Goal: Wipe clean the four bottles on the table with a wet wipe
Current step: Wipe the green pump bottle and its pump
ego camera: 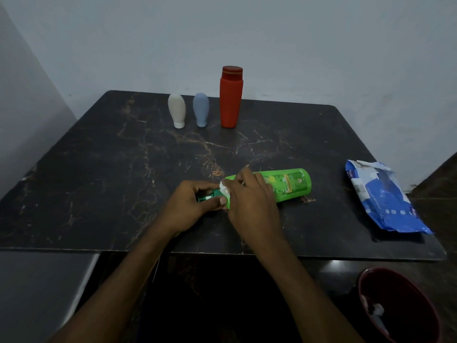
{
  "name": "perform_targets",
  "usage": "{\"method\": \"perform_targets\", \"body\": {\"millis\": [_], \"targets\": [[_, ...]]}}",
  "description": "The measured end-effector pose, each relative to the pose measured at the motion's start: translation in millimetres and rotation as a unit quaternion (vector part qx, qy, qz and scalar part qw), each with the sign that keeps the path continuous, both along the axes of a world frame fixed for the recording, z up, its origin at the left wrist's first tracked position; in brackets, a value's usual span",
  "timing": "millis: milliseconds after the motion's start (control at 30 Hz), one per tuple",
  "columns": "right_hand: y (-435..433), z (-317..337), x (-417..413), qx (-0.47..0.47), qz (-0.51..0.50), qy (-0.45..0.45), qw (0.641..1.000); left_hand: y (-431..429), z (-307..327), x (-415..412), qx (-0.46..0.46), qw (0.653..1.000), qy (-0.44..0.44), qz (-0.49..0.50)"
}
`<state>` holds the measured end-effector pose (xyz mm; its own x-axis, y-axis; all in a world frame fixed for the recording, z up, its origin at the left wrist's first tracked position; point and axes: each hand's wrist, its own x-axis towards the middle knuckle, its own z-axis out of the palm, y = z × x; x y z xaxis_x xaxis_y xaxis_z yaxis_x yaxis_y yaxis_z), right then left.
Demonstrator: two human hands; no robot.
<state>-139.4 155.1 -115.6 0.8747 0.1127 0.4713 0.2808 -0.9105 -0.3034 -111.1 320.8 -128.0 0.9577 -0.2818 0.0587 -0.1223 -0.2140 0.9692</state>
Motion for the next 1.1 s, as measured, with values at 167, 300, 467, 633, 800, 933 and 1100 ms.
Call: {"method": "perform_targets", "body": {"millis": [167,300,467,633,800,933,1100], "targets": [[-6.3,-15.2,-22.1,0.027,0.009,-0.024,0.999,-1.1,-0.6,0.4,0.020,1.000,0.002,0.013],[0.0,-10.1,-9.1,0.058,-0.016,-0.030,0.998,-1.9,-0.2,-0.4,0.017,1.000,-0.008,0.009],[-8.8,-15.8,-19.5,0.113,-0.012,-0.019,0.993,-2.7,-1.0,-1.4,0.002,1.000,-0.013,0.023],[-85.5,-9.4,6.1,0.222,-0.193,0.011,0.956,-1.6,-1.9,-1.5,-0.010,1.000,-0.011,0.015],[-63.2,-3.8,-3.1,0.228,-0.147,0.014,0.962,-4.8,2.6,-4.3,0.033,0.999,-0.025,0.029],[-6.3,-9.7,-17.6,0.196,-0.016,-0.014,0.980,-8.7,2.6,-3.8,0.040,0.997,-0.033,0.061],[-21.2,-14.1,-11.1,0.174,-0.006,-0.024,0.985,-11.1,-1.4,-2.5,0.071,0.993,-0.035,0.090]]}}
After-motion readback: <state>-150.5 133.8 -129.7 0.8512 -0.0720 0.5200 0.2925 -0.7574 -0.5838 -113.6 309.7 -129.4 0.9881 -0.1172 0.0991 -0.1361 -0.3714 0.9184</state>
